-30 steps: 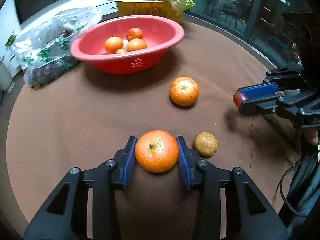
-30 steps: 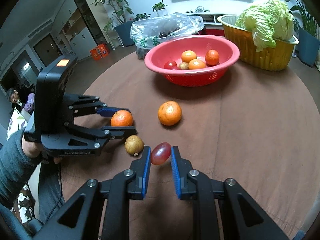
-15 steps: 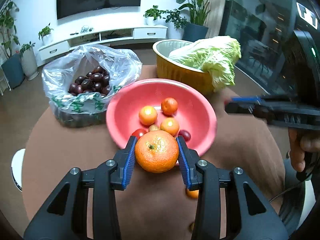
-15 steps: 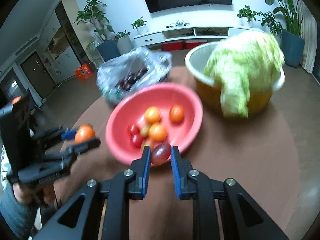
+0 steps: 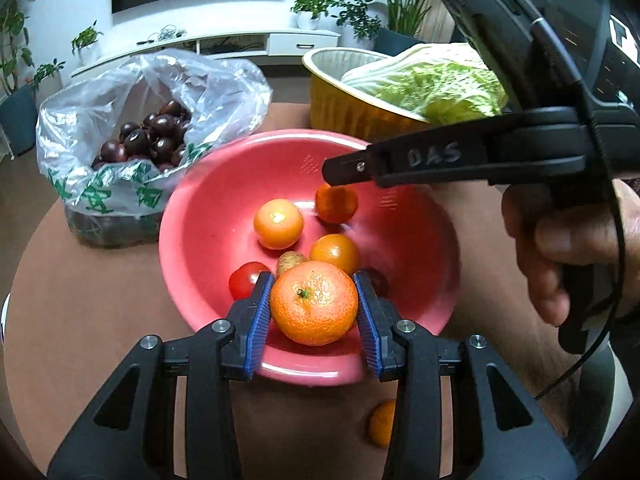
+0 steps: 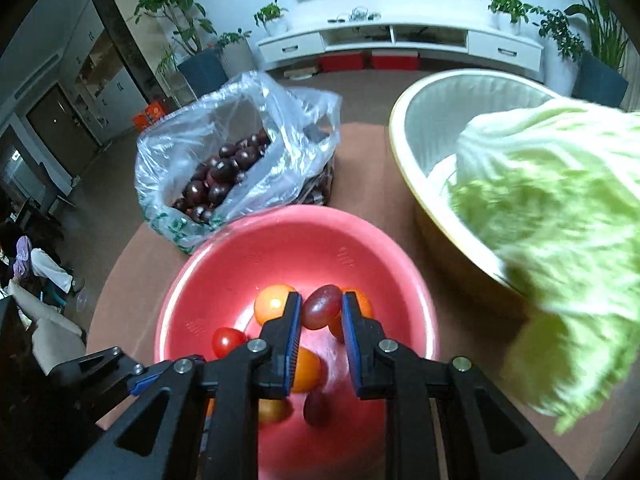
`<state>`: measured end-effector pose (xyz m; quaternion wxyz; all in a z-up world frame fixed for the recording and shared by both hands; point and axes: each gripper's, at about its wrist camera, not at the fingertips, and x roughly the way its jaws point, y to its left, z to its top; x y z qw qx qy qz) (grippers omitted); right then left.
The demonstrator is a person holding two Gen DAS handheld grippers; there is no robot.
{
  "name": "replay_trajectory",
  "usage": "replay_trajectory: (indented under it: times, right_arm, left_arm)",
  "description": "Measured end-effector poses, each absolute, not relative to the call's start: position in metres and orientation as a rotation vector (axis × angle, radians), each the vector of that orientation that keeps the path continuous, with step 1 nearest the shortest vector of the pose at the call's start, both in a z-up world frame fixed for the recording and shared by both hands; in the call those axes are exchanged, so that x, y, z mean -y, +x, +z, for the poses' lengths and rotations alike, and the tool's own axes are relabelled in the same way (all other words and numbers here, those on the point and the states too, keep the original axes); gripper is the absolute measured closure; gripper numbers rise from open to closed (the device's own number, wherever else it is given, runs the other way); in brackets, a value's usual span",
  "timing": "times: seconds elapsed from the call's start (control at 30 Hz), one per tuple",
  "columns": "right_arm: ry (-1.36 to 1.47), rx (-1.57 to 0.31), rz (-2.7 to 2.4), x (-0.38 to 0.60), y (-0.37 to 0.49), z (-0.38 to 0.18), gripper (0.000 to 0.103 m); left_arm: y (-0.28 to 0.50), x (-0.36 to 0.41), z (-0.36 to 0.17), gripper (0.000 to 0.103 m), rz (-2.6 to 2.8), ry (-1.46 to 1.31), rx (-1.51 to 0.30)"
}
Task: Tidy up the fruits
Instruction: 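Carry the orange and plum over the red basin and open both tools, then grasp a small potato with the left tool while the right tool grasps an orange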
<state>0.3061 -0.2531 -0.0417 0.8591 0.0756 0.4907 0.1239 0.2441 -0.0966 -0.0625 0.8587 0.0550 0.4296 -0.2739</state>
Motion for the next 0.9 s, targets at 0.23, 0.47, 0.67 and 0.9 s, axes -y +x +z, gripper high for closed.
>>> replay_trajectory:
  times: [0.23,0.47,0.67,0.9]
  right_arm:
    - [0.153,-1.044,0.256,0.249,0.312,-0.054,0.080]
    - [0.187,-1.047,0.236,0.255,0.311,-0.049,0.059]
    - [0.219,-1.013,0.247,0.261,0.302,-0.033,0.054]
    - [0.274,-0.943,0.268,0.273,0.263,-0.006,0.048]
  left_arm:
    - [0.246,0.093,-0.063,0.050,-0.577,0.096,-0.885]
    - [0.243,0.094,-0.058,0.034,-0.560,0.096,-0.875]
    - [0.234,0.083,-0.044,0.026,-0.555,0.069,-0.854]
    - [0.199,0.061,-0.022,0.017,-0.570,0.068,-0.803]
